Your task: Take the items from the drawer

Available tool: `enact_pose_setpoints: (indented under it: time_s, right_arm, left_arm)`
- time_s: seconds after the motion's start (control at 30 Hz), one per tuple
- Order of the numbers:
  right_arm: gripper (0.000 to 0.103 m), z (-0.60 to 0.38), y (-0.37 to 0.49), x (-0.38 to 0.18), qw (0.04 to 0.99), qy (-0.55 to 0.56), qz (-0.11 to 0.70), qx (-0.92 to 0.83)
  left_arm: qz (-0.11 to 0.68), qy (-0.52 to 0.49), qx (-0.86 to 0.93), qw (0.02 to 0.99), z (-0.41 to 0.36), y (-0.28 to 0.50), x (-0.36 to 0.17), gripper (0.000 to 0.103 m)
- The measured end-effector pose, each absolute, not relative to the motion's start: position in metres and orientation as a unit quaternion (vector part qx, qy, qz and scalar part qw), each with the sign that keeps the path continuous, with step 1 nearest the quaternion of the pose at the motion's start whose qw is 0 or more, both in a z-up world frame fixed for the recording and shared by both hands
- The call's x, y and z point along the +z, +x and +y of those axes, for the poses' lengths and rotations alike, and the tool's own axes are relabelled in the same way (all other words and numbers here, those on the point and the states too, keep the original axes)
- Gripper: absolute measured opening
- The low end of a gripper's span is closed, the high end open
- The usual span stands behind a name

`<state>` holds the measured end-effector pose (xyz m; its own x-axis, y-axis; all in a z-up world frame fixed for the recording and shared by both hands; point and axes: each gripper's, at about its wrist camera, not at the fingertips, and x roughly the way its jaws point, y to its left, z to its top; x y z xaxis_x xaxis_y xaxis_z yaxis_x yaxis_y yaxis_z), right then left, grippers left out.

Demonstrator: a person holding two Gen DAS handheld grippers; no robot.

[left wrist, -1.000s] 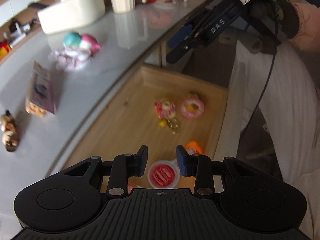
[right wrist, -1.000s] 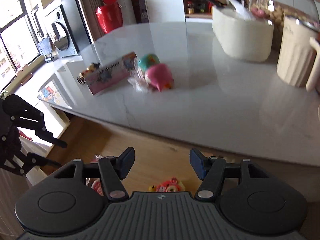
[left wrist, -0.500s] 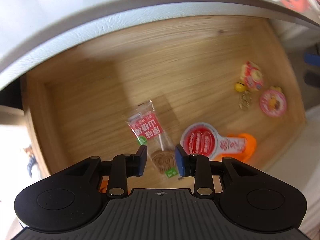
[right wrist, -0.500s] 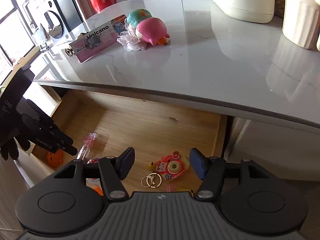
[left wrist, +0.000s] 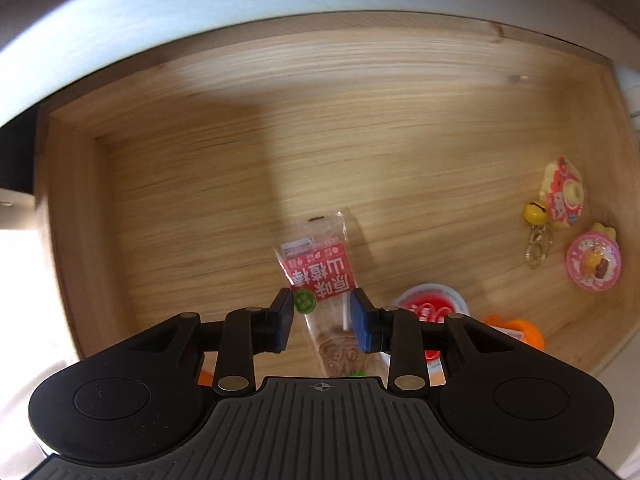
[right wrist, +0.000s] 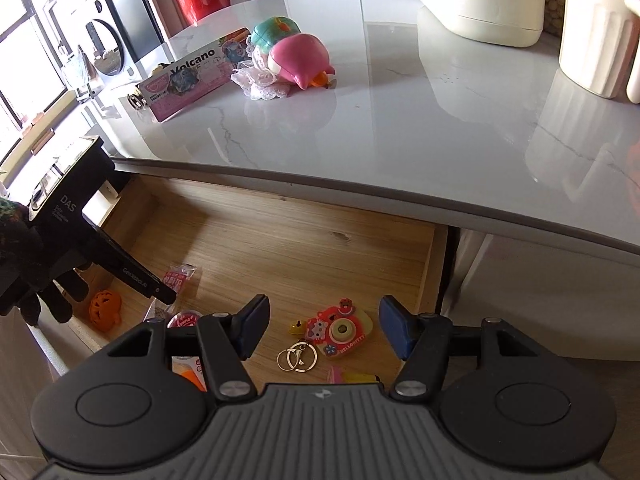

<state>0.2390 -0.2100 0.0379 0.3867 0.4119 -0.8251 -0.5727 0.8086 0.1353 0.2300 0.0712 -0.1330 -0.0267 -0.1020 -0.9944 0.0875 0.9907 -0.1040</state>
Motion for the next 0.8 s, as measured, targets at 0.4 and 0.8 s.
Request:
enact_pose_setpoints:
  time_s: [0.4,0.8]
  right_arm:
    - [0.061,-0.206,0.238,0.034,0.829,-0.107,0.466,0.291]
    - [0.061,-0.205,0.238,0.029,0.829,-0.123,0.466,0.284]
  left_arm:
    - [0.710,0.016,-0.092,0.698,0.052,0.225,-0.132,0.036]
    - [0.703,0.056,-0.159,0.691,0.029,0.218,-0.122,0.011]
